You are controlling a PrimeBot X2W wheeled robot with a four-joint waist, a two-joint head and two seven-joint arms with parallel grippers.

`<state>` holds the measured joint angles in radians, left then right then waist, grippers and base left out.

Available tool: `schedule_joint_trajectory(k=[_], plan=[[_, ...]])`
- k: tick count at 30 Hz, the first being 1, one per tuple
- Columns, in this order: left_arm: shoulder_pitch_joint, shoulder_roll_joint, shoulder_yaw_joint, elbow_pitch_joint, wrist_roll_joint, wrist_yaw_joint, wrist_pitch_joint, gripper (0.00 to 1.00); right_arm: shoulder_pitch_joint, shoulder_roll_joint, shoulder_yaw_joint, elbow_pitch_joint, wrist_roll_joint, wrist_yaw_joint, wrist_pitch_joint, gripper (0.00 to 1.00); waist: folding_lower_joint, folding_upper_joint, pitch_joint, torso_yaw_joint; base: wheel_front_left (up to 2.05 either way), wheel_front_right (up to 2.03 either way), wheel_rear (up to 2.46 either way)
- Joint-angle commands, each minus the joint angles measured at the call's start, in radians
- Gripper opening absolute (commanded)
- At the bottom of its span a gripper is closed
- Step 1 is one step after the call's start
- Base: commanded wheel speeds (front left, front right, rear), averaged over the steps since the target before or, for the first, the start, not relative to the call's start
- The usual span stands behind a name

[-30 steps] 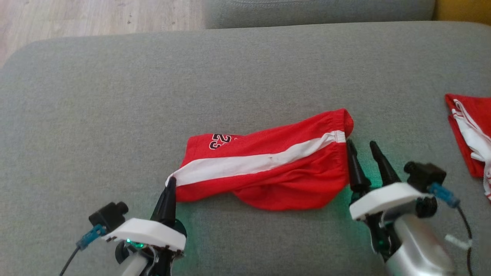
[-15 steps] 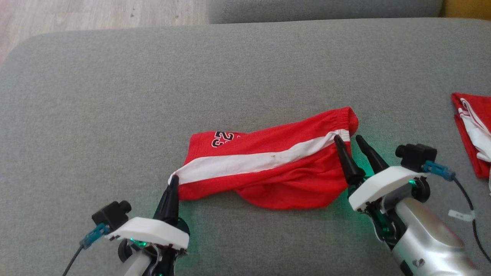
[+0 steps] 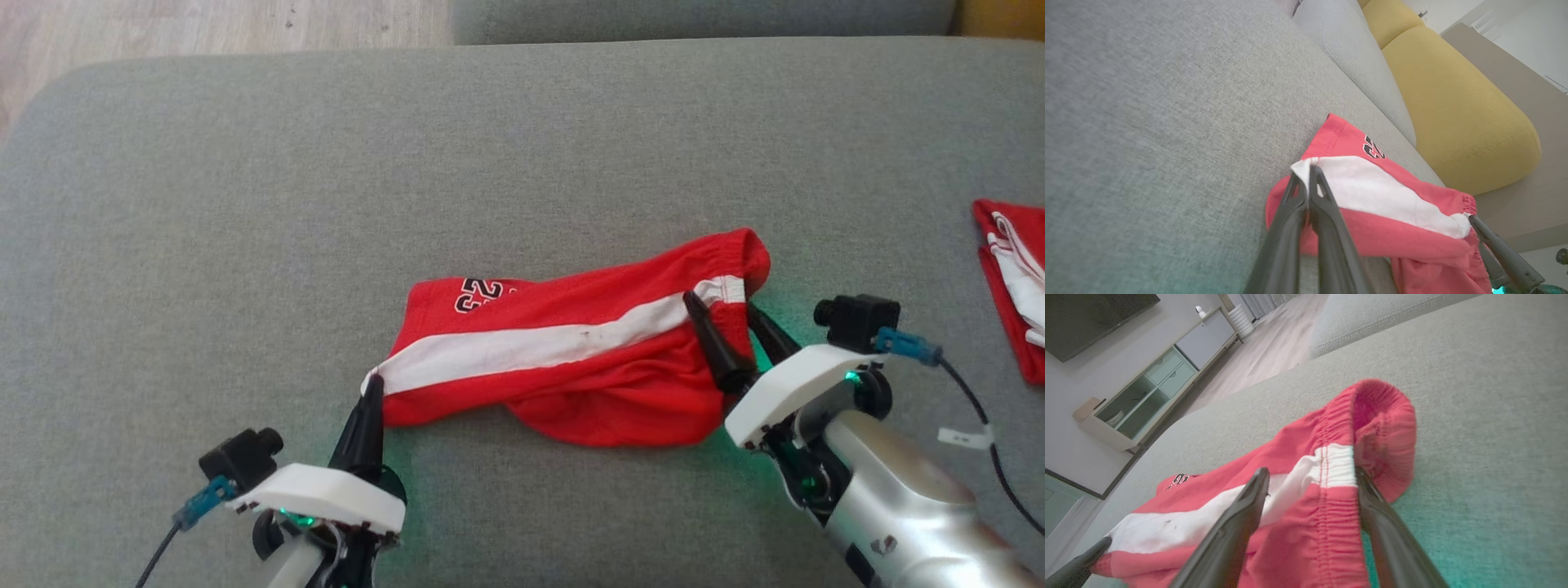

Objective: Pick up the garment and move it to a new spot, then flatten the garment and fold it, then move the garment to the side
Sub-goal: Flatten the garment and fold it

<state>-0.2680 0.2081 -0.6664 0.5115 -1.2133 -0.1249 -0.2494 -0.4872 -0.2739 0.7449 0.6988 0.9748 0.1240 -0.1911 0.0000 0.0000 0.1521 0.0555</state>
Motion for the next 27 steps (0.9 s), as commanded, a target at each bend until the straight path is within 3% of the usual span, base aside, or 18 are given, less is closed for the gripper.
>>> schedule_joint_trajectory(k=[1,4,9,10,18,27], plan=[[-0.043,0.012,0.028,-0.019,0.002,-0.006,-0.012,0.0,-0.029,-0.016,0.023,-0.013,0.013,0.007,-0.016,0.98,0.0,0.0,-0.001,0.001,0.0,0.0,0.0],[-0.041,0.013,0.028,-0.019,0.001,-0.006,-0.012,0.0,-0.039,-0.02,0.053,-0.004,0.031,0.007,-0.024,0.78,0.0,0.0,-0.001,0.001,0.0,0.0,0.0],[-0.044,0.014,0.025,-0.022,0.001,-0.006,-0.012,0.0,-0.064,-0.016,0.076,0.024,0.054,0.007,-0.045,0.09,0.0,0.0,0.0,0.004,0.0,0.0,0.0],[-0.045,0.014,0.024,-0.022,0.001,-0.006,-0.012,0.0,-0.069,-0.015,0.079,0.03,0.055,0.007,-0.05,0.0,0.0,0.0,-0.001,0.005,0.0,0.0,0.0],[-0.05,0.033,0.053,-0.055,0.035,-0.006,-0.012,0.0,-0.083,0.0,0.045,0.02,0.043,0.007,-0.07,0.0,0.0,0.0,-0.046,0.003,0.0,0.0,0.0],[-0.136,0.137,0.163,-0.211,0.145,-0.006,-0.012,0.0,-0.052,0.005,-0.101,-0.205,0.0,0.007,-0.07,0.0,0.0,0.0,-0.156,-0.031,0.0,0.0,0.0]])
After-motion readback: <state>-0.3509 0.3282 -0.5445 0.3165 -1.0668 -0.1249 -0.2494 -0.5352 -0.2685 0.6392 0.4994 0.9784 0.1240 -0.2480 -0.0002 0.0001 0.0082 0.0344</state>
